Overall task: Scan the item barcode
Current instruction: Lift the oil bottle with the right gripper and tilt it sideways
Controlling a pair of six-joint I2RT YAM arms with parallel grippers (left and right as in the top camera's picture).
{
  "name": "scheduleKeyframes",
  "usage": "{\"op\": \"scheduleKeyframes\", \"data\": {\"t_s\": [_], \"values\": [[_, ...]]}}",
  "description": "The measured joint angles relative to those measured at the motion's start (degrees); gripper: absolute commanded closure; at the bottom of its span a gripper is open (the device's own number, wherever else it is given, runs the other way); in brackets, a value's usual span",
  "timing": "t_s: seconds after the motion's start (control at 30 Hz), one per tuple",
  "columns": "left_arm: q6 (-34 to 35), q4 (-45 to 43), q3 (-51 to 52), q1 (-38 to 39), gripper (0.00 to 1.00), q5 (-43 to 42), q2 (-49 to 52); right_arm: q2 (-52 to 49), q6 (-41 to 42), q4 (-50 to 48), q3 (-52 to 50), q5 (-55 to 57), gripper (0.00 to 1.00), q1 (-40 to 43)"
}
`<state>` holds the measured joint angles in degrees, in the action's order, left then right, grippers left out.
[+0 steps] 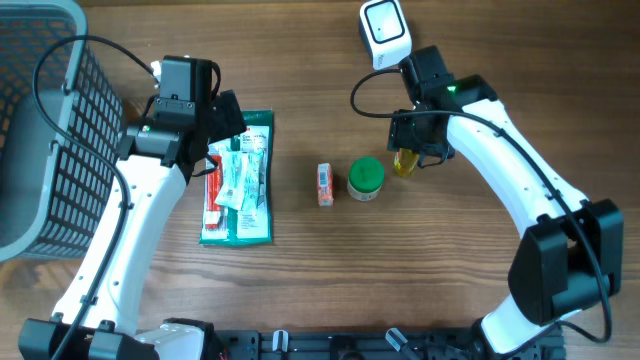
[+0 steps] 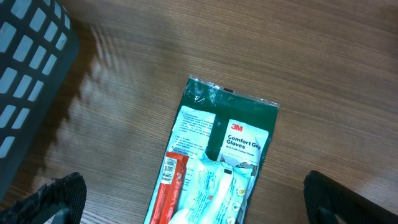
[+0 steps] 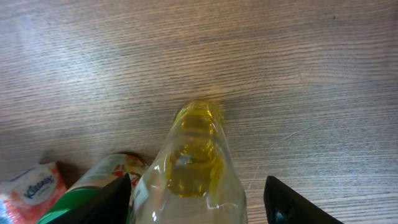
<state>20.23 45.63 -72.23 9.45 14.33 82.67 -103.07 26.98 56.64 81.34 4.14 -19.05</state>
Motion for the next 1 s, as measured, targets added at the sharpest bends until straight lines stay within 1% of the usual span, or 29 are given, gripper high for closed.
{"op": "scheduleKeyframes", "data": {"t_s": [0.1,0.17,0.2,0.23,0.3,0.37,0.4,0.5,0.57,0.63,0.7,0.77,0.8,0.83,0.93,1.0], "values": [[0.00,0.00,0.00,0.00,0.00,0.02,0.00,-1.36,-0.02,-0.17,0.00,0.02,0.41,0.00],[0.00,0.00,0.00,0.00,0.00,0.02,0.00,-1.38,-0.02,-0.37,0.00,0.02,0.45,0.00],[0.00,0.00,0.00,0.00,0.00,0.00,0.00,-1.38,0.00,-0.37,0.00,0.02,0.51,0.02],[0.00,0.00,0.00,0.00,0.00,0.02,0.00,-1.38,0.00,-0.37,0.00,0.02,0.53,0.00],[0.00,0.00,0.00,0.00,0.00,0.00,0.00,-1.40,0.00,-0.39,0.00,0.00,0.54,0.00],[0.00,0.00,0.00,0.00,0.00,0.02,0.00,-1.40,-0.02,-0.35,0.00,-0.04,0.69,0.02],[0.00,0.00,0.00,0.00,0.00,0.02,0.00,-1.40,-0.66,-0.20,0.00,-0.35,0.71,0.07],[0.00,0.00,0.00,0.00,0.00,0.02,0.00,-0.85,-2.43,2.10,0.63,-2.78,0.71,1.07],[0.00,0.02,0.00,0.00,0.00,0.02,0.00,1.90,-4.61,3.37,0.79,-6.03,0.70,3.43],[0.00,0.02,0.00,0.00,0.00,0.02,0.00,7.30,-7.78,5.07,1.16,-11.30,0.71,7.37],[0.00,0.02,0.00,0.00,0.00,0.02,0.00,13.14,-13.73,8.09,1.70,-21.40,0.74,12.44],[0.00,0.00,0.00,0.00,0.00,0.00,0.00,17.20,-20.68,11.87,2.05,-32.54,0.75,16.59],[0.00,0.00,0.00,0.00,0.00,0.02,0.00,18.82,-25.64,15.30,2.08,-40.70,0.75,18.27],[0.00,0.00,0.00,0.00,0.00,0.00,0.00,19.63,-30.12,18.62,2.14,-47.19,0.78,19.19],[0.00,-0.02,0.00,0.00,0.00,0.00,0.00,19.82,-42.34,29.77,2.29,-58.58,0.78,19.50],[0.00,-0.02,0.00,0.00,0.01,0.02,0.00,19.89,-48.50,32.98,2.32,-63.34,0.78,19.47]]}}
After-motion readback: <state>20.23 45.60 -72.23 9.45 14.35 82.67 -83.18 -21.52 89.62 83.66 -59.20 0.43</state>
